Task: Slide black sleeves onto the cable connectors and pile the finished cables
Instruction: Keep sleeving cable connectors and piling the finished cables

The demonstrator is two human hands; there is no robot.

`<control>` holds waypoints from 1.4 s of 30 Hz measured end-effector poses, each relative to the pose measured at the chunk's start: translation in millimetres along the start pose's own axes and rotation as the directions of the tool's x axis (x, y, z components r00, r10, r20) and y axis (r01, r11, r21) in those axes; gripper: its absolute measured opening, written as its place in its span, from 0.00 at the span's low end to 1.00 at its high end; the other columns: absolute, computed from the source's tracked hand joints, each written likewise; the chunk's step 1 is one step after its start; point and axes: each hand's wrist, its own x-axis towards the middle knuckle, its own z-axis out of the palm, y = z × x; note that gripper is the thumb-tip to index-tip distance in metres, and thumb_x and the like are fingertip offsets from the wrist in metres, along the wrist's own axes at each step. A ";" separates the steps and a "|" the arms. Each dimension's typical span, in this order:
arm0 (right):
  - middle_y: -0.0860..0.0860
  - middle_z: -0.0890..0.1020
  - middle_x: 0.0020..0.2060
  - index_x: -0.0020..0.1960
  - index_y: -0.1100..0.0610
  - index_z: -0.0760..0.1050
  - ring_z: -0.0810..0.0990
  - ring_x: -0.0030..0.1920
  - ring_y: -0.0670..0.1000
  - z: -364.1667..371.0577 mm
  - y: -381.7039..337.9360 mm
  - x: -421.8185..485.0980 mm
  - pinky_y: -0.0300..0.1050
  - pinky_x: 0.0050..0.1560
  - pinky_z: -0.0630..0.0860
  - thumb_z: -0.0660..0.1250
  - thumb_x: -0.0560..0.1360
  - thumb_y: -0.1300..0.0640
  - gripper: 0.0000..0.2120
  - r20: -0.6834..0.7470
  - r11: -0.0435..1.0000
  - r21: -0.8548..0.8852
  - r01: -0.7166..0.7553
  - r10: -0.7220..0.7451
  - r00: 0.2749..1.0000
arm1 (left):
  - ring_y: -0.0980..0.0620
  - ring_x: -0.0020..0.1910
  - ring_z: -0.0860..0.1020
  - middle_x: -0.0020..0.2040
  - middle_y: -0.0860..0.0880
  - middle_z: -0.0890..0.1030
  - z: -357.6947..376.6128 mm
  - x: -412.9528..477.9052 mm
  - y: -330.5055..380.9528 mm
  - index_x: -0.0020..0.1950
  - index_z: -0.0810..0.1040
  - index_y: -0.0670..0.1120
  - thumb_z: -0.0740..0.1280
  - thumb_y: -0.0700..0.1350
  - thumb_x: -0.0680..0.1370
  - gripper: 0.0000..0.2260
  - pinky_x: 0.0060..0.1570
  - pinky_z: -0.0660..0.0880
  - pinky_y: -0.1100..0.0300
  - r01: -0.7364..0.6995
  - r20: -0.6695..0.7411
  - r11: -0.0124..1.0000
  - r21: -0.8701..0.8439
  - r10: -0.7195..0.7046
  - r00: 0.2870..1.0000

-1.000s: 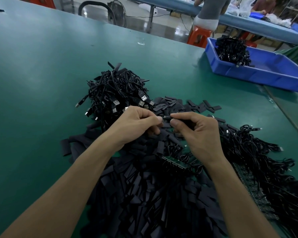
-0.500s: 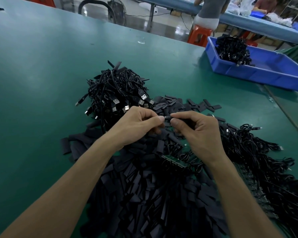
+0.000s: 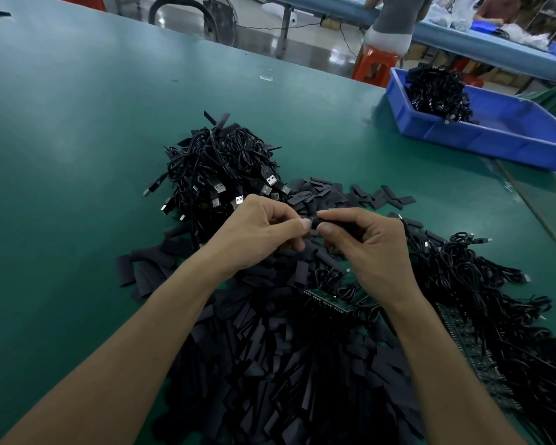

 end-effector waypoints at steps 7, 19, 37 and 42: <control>0.41 0.85 0.38 0.55 0.42 0.79 0.84 0.42 0.45 9.0 1.5 0.9 0.52 0.48 0.82 0.78 0.71 0.54 0.17 -0.241 0.999 -0.010 -0.053 0.049 0.969 | 0.57 0.37 0.81 0.37 0.52 0.86 4.0 -0.4 1.8 0.43 0.85 0.47 0.67 0.44 0.81 0.09 0.40 0.78 0.66 -0.008 0.010 1.000 0.014 0.007 1.000; 0.46 0.87 0.44 0.62 0.42 0.79 0.86 0.45 0.47 32.0 2.7 -5.4 0.38 0.50 0.80 0.74 0.75 0.57 0.18 -0.330 0.975 0.220 0.000 0.074 0.941 | 0.54 0.41 0.85 0.38 0.51 0.86 15.2 -0.8 -1.6 0.46 0.84 0.49 0.66 0.43 0.82 0.09 0.47 0.82 0.59 -0.102 -0.089 0.995 -0.014 0.100 0.991; 0.50 0.84 0.34 0.52 0.54 0.74 0.81 0.34 0.47 14.8 -6.8 5.7 0.39 0.35 0.75 0.70 0.77 0.66 0.10 -0.359 0.893 0.442 -0.082 0.260 0.896 | 0.56 0.47 0.82 0.47 0.54 0.83 -5.4 1.5 -0.6 0.60 0.80 0.52 0.71 0.52 0.78 0.12 0.52 0.80 0.56 0.021 0.102 0.966 0.259 -0.049 0.994; 0.50 0.87 0.41 0.61 0.51 0.72 0.84 0.39 0.47 0.1 -8.6 1.8 0.36 0.37 0.77 0.69 0.79 0.58 0.13 -0.185 0.926 0.261 -0.272 0.325 0.927 | 0.56 0.36 0.84 0.40 0.52 0.85 -16.0 -2.1 11.9 0.66 0.76 0.50 0.70 0.44 0.79 0.15 0.36 0.81 0.62 -0.052 -0.122 0.982 0.179 0.074 0.990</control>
